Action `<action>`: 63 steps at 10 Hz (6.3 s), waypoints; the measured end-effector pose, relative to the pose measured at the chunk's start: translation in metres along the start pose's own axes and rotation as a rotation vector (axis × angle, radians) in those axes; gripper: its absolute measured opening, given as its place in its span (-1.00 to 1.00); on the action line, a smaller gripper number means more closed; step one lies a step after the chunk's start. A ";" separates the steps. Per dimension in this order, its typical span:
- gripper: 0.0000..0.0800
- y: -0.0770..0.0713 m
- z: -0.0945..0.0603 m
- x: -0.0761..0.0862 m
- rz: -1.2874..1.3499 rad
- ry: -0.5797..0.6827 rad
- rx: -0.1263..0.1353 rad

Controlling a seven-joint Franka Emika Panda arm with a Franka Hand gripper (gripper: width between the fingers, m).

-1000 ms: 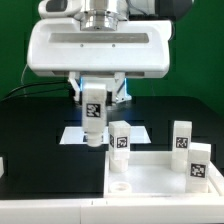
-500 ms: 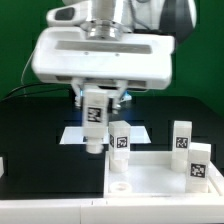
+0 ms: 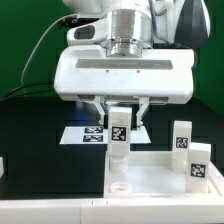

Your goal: Assemble square table

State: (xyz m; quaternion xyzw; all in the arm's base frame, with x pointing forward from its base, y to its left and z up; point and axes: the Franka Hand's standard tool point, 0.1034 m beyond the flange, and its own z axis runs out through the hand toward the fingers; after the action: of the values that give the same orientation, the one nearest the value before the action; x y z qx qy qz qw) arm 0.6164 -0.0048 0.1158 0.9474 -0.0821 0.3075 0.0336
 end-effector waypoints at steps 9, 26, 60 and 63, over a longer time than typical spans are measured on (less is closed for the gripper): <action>-0.29 -0.004 0.026 -0.015 0.007 -0.055 0.009; 0.62 -0.002 0.027 -0.001 0.018 -0.158 0.031; 0.62 -0.006 0.043 -0.012 0.261 -0.473 -0.008; 0.62 -0.002 0.042 -0.010 0.170 -0.486 0.029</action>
Offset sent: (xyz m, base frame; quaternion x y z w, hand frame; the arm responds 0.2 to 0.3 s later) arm 0.0063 0.0156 -0.0153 0.0776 -0.0385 0.0551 0.9947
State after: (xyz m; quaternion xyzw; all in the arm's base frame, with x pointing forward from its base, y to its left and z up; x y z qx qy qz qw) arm 0.6333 -0.0062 0.0759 0.9836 -0.1625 0.0735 -0.0267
